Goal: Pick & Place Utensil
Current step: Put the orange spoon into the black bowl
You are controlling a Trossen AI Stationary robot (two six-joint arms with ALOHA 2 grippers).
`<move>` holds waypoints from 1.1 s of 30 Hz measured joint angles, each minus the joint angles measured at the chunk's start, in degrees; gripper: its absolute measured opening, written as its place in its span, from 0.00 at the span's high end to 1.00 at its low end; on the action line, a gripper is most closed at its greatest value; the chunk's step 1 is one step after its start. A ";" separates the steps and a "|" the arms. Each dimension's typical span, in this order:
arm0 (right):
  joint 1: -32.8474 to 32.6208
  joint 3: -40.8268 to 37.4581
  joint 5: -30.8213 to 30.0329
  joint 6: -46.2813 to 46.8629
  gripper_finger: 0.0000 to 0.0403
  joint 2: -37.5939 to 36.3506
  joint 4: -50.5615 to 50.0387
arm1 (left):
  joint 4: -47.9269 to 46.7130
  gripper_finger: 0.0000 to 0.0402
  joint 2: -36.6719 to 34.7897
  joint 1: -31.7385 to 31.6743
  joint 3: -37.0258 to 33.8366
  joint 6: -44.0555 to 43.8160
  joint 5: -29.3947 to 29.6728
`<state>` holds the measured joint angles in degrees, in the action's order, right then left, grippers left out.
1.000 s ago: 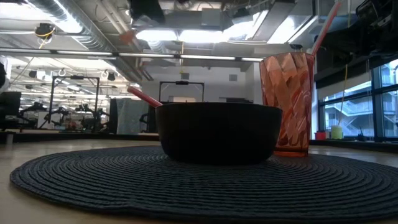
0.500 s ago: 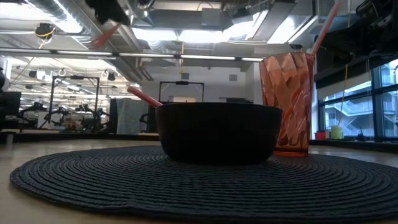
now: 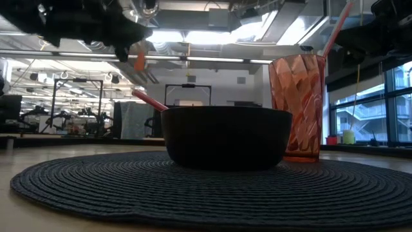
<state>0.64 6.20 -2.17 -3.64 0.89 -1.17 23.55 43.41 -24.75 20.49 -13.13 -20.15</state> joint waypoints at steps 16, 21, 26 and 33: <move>0.00 0.00 0.30 -1.55 0.99 0.00 -0.02 | 27.47 0.99 3.79 7.92 -12.11 -4.27 17.14; -0.01 0.00 0.32 -1.22 0.99 0.01 -0.01 | 27.37 0.99 3.79 9.39 -12.11 -4.63 18.48; 0.00 0.00 0.33 -1.11 0.99 0.01 -0.02 | 26.76 0.99 3.79 9.76 -12.11 -4.88 19.07; -0.02 0.00 0.51 0.42 0.99 0.00 0.09 | 26.80 0.99 4.57 11.73 -12.11 -12.53 19.13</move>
<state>0.63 6.20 -1.66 -3.22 0.89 -1.07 50.35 47.98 -13.02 8.38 -25.66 -1.01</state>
